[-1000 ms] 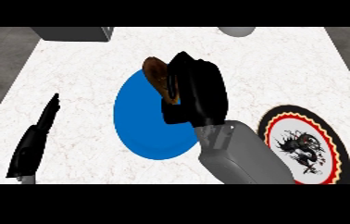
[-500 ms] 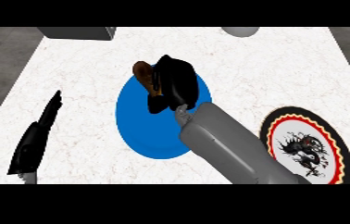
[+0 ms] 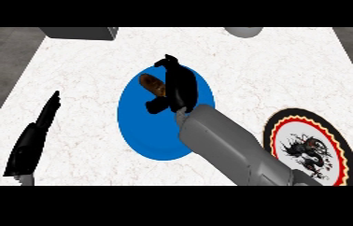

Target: Pick the sweet potato from the plate and place it in the plate

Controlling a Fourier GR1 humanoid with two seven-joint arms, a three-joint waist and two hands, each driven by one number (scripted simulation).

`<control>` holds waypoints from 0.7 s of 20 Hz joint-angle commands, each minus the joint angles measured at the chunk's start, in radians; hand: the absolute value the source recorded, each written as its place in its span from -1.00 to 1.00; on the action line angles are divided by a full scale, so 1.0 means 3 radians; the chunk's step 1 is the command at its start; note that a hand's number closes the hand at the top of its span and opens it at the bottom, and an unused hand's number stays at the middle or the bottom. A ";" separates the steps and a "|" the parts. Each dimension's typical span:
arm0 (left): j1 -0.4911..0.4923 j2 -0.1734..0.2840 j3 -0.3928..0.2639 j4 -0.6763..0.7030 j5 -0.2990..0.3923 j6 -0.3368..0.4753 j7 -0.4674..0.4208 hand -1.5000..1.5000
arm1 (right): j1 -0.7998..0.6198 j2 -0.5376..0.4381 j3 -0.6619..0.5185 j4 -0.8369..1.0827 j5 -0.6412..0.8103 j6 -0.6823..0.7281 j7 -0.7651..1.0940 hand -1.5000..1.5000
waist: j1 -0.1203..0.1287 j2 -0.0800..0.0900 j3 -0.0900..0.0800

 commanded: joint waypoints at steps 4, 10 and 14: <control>0.0038 -0.0085 -0.0039 -0.0014 -0.0050 0.0049 -0.0048 0.00 | -0.0037 0.0002 -0.0173 0.0004 -0.0188 -0.1020 -0.0322 -1.00 | -0.0011 0.0001 0.0001; 0.0253 -0.0022 0.0050 -0.0197 0.0003 -0.0011 0.0069 0.00 | 0.0344 -0.0241 -0.0696 -0.0430 -0.0230 -0.1123 -0.0507 -1.00 | -0.0151 -0.0038 0.0005; 0.0242 -0.0008 0.0097 -0.0300 0.0032 -0.0014 0.0107 0.00 | 0.0961 -0.0411 -0.0922 -0.1062 -0.0643 -0.1098 -0.1187 -1.00 | -0.0160 -0.0026 0.0010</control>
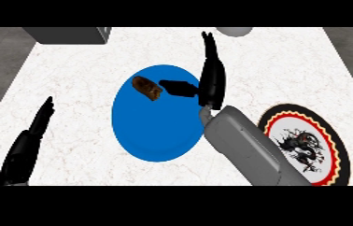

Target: Pick the sweet potato from the plate and place it in the plate

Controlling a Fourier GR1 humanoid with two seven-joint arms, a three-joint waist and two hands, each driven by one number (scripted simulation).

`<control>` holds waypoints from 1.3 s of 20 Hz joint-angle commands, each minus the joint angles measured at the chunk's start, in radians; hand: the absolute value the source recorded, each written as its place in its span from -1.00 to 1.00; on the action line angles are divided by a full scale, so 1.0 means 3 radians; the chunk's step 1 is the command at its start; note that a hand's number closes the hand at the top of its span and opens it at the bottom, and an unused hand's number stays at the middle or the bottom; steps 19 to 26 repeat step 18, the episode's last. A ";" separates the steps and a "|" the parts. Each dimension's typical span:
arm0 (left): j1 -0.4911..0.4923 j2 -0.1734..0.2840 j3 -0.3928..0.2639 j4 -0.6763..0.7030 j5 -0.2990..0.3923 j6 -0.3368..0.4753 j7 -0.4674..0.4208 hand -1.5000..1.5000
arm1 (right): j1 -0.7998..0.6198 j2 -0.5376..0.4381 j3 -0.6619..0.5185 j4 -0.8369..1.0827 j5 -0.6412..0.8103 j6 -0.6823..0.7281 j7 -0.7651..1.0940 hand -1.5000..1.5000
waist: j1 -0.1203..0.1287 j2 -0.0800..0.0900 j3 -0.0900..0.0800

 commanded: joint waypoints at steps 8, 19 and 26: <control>-0.0018 -0.0131 0.0006 0.0264 -0.0130 0.0115 -0.0234 0.00 | 0.1580 -0.0732 -0.0629 -0.1314 -0.0992 0.0643 -0.1681 -1.00 | -0.0036 0.0005 -0.0002; -0.0042 -0.0145 0.0071 0.0084 -0.0195 -0.0007 -0.0063 0.00 | 0.1981 -0.0941 -0.1398 -0.1135 -0.1254 0.1494 -0.2148 -1.00 | -0.0006 0.0001 -0.0004; -0.0042 -0.0145 0.0071 0.0084 -0.0195 -0.0007 -0.0063 0.00 | 0.1981 -0.0941 -0.1398 -0.1135 -0.1254 0.1494 -0.2148 -1.00 | -0.0006 0.0001 -0.0004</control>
